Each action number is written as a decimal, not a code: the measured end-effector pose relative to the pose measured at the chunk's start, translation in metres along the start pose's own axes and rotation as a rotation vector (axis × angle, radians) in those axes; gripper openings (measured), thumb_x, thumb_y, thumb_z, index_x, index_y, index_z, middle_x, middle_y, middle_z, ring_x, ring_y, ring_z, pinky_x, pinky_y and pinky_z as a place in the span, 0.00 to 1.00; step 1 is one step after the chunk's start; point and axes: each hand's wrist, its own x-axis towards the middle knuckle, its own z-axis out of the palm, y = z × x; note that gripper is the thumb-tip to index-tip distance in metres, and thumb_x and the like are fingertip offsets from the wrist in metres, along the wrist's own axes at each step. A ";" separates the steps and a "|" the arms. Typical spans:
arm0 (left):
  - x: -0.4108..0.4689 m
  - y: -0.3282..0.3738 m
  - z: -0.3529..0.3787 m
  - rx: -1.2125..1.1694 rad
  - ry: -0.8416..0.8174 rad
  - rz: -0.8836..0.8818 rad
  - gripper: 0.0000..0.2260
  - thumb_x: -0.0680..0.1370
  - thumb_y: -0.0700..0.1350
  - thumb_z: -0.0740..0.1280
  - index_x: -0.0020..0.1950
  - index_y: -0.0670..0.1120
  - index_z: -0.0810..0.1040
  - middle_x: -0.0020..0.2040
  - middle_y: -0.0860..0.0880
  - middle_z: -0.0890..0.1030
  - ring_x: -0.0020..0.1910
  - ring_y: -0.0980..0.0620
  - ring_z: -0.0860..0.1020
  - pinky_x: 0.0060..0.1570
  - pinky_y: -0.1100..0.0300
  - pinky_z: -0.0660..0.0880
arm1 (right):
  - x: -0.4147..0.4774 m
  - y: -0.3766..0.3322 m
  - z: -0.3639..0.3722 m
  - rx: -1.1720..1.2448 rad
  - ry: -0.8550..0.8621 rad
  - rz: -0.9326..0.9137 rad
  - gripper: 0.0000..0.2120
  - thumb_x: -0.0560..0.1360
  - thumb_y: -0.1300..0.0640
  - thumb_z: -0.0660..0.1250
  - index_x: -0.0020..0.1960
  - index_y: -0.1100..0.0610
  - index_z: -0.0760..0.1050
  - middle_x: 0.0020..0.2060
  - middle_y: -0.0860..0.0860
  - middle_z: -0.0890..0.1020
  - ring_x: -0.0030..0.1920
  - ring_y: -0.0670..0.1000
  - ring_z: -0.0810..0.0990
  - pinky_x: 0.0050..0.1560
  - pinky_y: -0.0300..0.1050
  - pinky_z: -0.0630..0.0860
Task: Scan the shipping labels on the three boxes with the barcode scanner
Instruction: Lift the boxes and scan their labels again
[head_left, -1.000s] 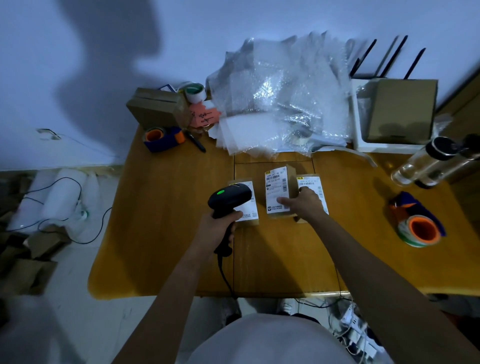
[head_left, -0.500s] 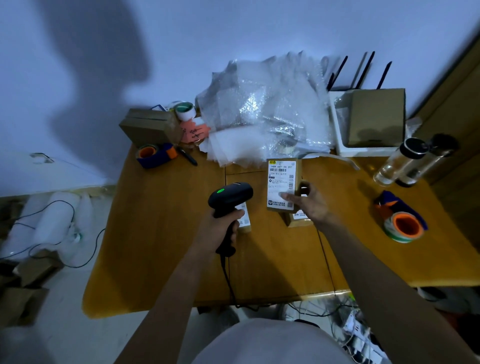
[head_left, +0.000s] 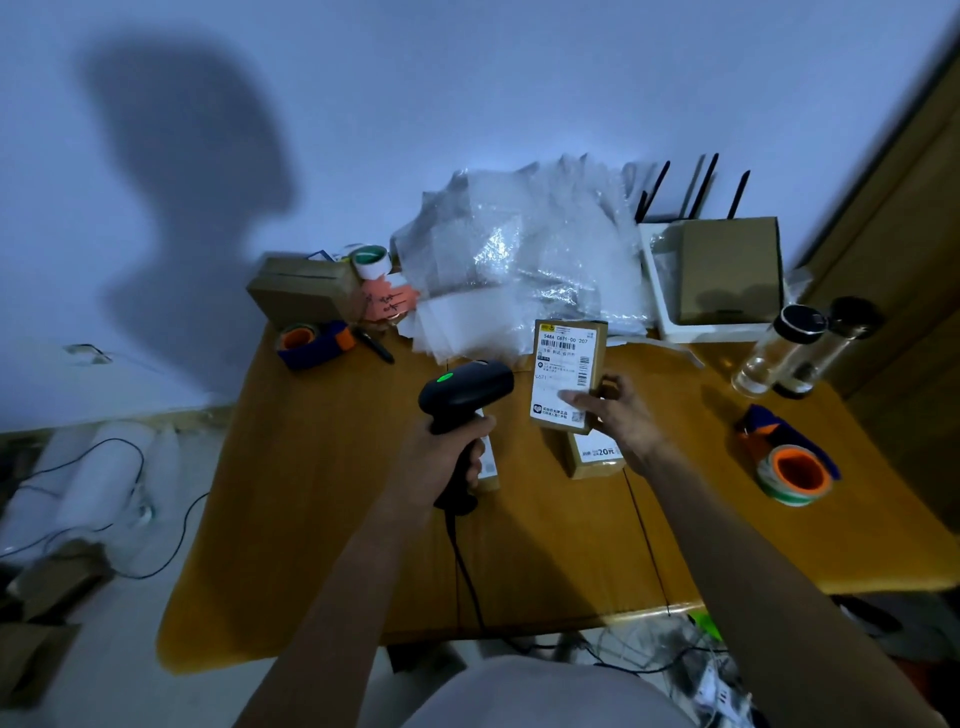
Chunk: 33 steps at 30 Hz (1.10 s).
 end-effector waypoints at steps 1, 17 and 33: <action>-0.001 0.000 0.001 -0.004 -0.003 0.000 0.07 0.78 0.43 0.73 0.46 0.43 0.77 0.30 0.48 0.75 0.26 0.50 0.71 0.33 0.56 0.71 | 0.000 -0.001 0.000 0.009 -0.006 0.002 0.27 0.71 0.62 0.78 0.65 0.58 0.69 0.55 0.54 0.84 0.51 0.55 0.86 0.59 0.63 0.80; -0.012 -0.001 0.003 0.012 -0.019 0.012 0.07 0.78 0.44 0.73 0.43 0.44 0.77 0.30 0.48 0.75 0.26 0.51 0.71 0.32 0.56 0.73 | -0.009 -0.001 0.005 0.019 -0.043 0.004 0.29 0.71 0.59 0.78 0.68 0.58 0.72 0.58 0.53 0.85 0.54 0.55 0.86 0.59 0.54 0.81; -0.012 -0.003 0.004 0.011 0.001 0.010 0.08 0.78 0.44 0.73 0.42 0.44 0.77 0.29 0.48 0.74 0.26 0.51 0.70 0.33 0.55 0.72 | -0.008 0.003 0.004 0.035 -0.058 0.027 0.26 0.71 0.59 0.78 0.65 0.58 0.73 0.57 0.54 0.85 0.53 0.55 0.87 0.56 0.51 0.82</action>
